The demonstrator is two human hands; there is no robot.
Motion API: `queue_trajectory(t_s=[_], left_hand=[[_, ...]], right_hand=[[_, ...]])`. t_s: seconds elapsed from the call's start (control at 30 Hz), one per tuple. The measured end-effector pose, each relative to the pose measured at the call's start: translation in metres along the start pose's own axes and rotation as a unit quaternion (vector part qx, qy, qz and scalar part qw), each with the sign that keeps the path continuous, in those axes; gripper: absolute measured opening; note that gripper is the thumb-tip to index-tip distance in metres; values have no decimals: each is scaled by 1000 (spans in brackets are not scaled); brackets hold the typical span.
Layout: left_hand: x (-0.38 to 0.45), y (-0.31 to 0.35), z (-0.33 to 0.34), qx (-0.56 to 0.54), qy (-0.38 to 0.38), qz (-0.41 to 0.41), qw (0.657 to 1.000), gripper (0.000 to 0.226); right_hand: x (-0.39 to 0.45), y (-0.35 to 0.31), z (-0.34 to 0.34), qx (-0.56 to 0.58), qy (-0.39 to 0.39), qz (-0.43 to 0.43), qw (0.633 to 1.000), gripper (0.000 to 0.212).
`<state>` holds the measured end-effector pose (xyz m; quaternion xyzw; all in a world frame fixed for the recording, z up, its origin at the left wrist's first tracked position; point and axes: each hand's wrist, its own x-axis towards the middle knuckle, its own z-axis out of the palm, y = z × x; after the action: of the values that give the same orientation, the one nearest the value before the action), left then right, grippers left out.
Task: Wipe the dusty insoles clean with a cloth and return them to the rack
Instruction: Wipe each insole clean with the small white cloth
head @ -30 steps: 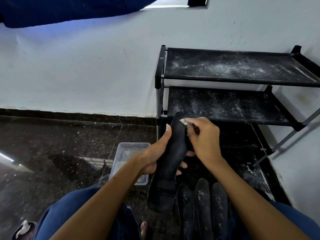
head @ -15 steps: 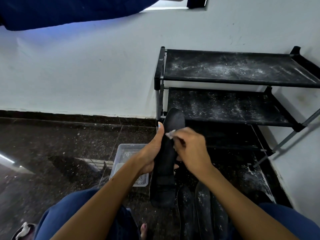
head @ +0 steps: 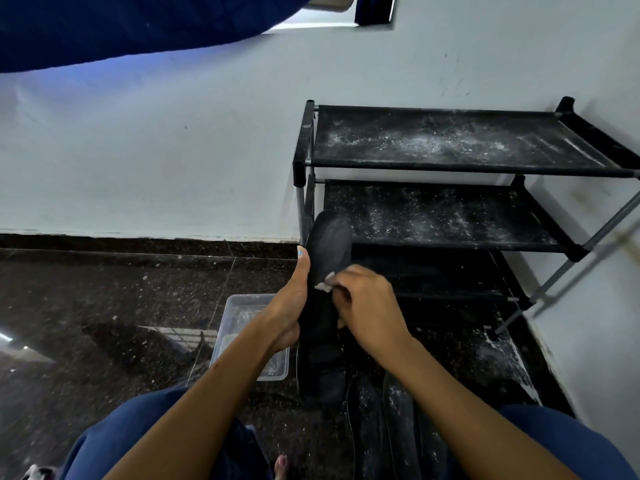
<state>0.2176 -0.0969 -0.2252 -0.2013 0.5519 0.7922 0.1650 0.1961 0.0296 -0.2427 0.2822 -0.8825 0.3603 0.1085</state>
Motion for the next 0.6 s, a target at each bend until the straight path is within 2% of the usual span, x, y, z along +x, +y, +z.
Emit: queue_trajectory(t_s=[0.1,0.2,0.27,0.4,0.6], left_hand=[[-1,0,0,8,-17,-8,1000,85],[0,-3,-1,12,1,-8,1000,77],[-1,-2,-2,10,0,-8,1000,76],[-4,-3,-3,23,-37,-6,999,86],[-1,-4,-8,-11,-10,-13,1000,82]], right_hand=[[2,3,-3,-26,24,26,999,18],[-2,-7,-1,-43,-19,-21,999,18],[-3,-7,-3,-37,-21,-31,999,16],[5,6,-11,-50,29,38,998,18],[0,-4,-5,-26,-6,-21,999,17]])
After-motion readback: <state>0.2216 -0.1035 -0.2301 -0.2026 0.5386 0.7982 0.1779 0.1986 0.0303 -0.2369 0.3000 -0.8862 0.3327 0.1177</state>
